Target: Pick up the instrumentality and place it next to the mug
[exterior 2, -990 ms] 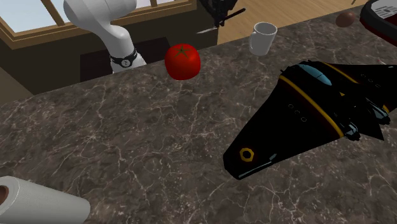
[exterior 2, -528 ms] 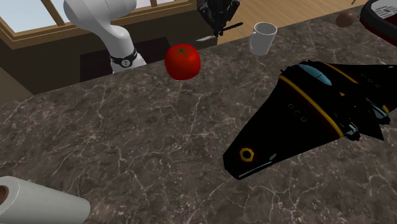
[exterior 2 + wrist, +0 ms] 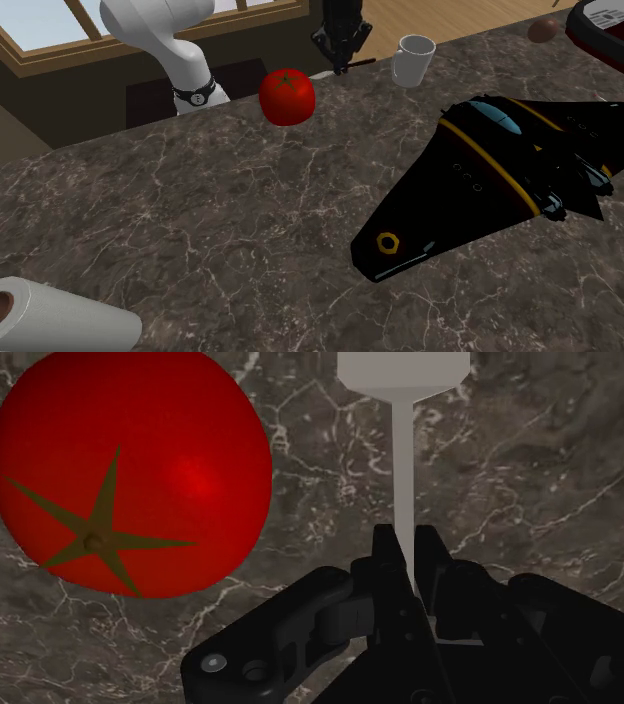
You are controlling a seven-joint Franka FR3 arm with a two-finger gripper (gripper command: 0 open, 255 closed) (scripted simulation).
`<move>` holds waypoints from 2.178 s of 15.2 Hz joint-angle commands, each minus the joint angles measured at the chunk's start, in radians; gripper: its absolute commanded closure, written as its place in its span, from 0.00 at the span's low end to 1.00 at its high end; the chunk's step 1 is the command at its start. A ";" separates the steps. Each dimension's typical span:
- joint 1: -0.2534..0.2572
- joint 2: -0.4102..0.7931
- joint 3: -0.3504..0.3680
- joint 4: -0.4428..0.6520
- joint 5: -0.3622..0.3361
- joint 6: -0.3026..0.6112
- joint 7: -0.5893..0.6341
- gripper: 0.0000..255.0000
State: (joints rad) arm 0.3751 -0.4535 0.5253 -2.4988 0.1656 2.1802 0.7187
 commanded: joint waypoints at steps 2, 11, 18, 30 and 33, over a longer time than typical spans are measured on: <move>-0.003 0.021 0.013 -0.024 -0.002 0.045 0.009 1.00; -0.019 0.099 0.052 -0.092 -0.021 0.187 0.037 1.00; -0.026 0.127 0.064 -0.108 -0.033 0.230 0.050 1.00; -0.001 0.042 0.032 -0.066 -0.001 0.107 0.022 0.00; 0.004 0.023 0.024 -0.053 0.004 0.076 0.018 0.00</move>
State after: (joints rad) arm 0.3769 -0.4258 0.5497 -2.5543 0.1675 2.2644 0.7360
